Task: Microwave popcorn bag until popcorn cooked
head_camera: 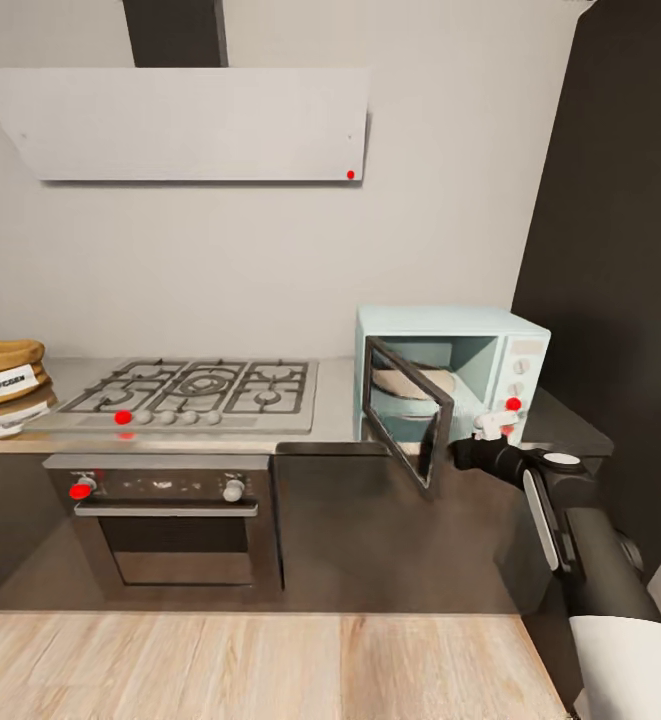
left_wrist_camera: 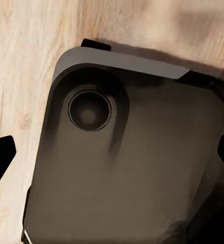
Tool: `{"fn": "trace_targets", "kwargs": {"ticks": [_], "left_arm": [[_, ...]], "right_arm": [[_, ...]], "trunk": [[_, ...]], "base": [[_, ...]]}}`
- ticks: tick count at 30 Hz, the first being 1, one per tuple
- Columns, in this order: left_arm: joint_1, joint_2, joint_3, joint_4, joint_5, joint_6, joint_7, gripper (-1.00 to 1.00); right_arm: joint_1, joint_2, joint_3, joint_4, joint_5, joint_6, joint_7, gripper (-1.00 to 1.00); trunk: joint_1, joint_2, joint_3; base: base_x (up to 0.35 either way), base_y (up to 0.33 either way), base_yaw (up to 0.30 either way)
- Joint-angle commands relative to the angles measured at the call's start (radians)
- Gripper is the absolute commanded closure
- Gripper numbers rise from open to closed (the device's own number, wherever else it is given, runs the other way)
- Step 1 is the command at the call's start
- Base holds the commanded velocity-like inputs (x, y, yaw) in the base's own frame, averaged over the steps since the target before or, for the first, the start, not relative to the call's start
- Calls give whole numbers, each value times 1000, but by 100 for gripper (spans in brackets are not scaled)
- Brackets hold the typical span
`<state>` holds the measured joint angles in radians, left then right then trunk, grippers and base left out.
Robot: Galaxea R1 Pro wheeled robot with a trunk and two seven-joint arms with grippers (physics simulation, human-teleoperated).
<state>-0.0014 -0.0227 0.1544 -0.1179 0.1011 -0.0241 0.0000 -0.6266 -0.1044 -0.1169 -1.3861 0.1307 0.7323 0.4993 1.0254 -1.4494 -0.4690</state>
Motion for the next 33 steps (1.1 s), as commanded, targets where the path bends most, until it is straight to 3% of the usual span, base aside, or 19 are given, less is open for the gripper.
{"fn": "trace_targets", "kwargs": {"ticks": [1,11,21,24,27,31,33], "left_arm": [[0,0,1,0,10,-2,0,-100],[0,0,1,0,9,-2,0,-100],[0,0,1,1,9,-2,0,-100],[0,0,1,1,9,-2,0,-100],[0,0,1,1,9,-2,0,-100],[0,0,1,1,9,-2,0,-100],[0,0,1,1,9,-2,0,-100]], "right_arm": [[-1,1,0,-1,7,3,9,-100],[-1,2,-1,4,7,3,5,-100],[-1,3,-4,5,7,-3,-5,-100],[-1,0,-8,9,6,-7,-43,-100],[-1,-6,-34,11,38,-10,-78,-100],[-1,-49,-125,15,78,-26,-89,-100],[-1,-59,-143,19,80,-31,-90,-100]], "trunk": [[0,-1,-1],[0,-1,-1],[0,-1,-1],[0,-1,-1],[0,-1,-1],[0,-1,-1],[0,-1,-1]], "base": [[-226,218,0],[-200,254,0],[-13,316,0],[0,137,0],[0,17,0],[0,2,0],[0,0,0]]}}
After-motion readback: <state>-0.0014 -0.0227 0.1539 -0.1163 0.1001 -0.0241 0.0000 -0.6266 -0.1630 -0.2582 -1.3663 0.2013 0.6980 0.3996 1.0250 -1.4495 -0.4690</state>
